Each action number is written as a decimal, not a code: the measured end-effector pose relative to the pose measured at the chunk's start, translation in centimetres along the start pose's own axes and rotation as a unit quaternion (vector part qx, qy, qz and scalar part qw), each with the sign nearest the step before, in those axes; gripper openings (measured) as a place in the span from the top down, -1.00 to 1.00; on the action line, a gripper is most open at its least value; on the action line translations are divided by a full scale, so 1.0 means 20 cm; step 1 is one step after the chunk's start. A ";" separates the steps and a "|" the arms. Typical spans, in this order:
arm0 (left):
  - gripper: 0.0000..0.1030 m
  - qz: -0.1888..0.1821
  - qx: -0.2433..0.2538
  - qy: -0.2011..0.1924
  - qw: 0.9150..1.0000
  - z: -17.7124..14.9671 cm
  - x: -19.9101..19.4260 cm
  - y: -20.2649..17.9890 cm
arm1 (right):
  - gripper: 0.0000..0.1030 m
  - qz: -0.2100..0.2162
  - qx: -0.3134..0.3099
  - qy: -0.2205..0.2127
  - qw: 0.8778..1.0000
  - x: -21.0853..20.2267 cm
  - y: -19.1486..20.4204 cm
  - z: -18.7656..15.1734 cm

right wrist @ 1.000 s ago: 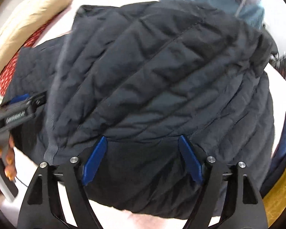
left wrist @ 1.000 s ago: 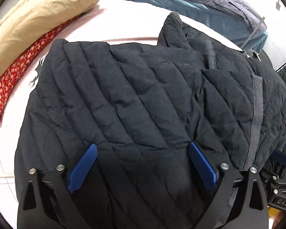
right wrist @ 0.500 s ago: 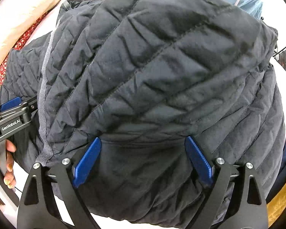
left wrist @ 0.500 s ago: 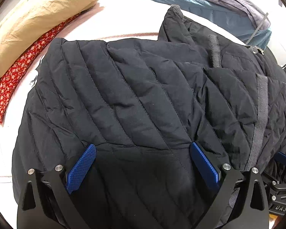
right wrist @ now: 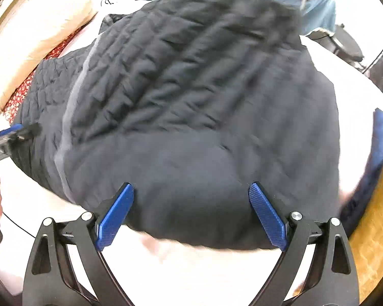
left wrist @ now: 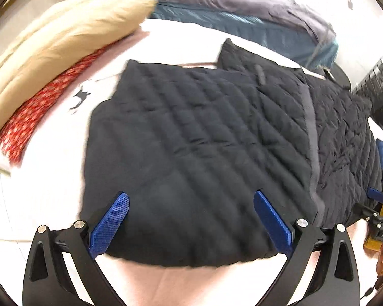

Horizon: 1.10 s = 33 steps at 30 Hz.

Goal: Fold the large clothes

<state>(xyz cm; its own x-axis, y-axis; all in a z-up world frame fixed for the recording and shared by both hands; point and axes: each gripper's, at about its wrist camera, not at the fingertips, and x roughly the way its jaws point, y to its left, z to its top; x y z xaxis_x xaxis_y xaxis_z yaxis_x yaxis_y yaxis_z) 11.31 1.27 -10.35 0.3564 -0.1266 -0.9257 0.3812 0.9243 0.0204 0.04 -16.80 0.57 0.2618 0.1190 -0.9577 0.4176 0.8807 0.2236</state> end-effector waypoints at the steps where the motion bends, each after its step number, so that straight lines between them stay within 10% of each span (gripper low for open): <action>1: -0.87 0.000 -0.018 -0.001 1.000 -0.03 -0.02 0.07 | -0.76 -0.001 0.006 -0.005 1.000 -0.02 -0.04 -0.02; 8: -0.87 0.010 -0.104 -0.008 0.994 -0.02 -0.09 0.47 | -0.76 -0.047 0.033 -0.043 0.997 -0.18 -0.33 -0.07; 12: -0.87 -0.045 -0.138 0.008 0.989 0.04 -0.04 0.63 | -0.76 -0.023 0.083 -0.039 0.996 -0.17 -0.51 0.04; 33: -0.89 -0.192 -0.203 0.075 0.957 0.10 0.47 0.67 | -0.87 0.102 0.248 0.076 0.960 0.32 -0.75 0.18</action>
<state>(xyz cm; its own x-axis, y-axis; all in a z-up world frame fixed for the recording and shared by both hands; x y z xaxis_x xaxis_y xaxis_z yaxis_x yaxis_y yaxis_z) 21.51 11.78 -18.08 0.1193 -0.4598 -0.8800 0.0849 0.8878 -0.4524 -1.42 -30.85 -8.31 0.2685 0.3653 -0.8913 0.7437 0.5095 0.4328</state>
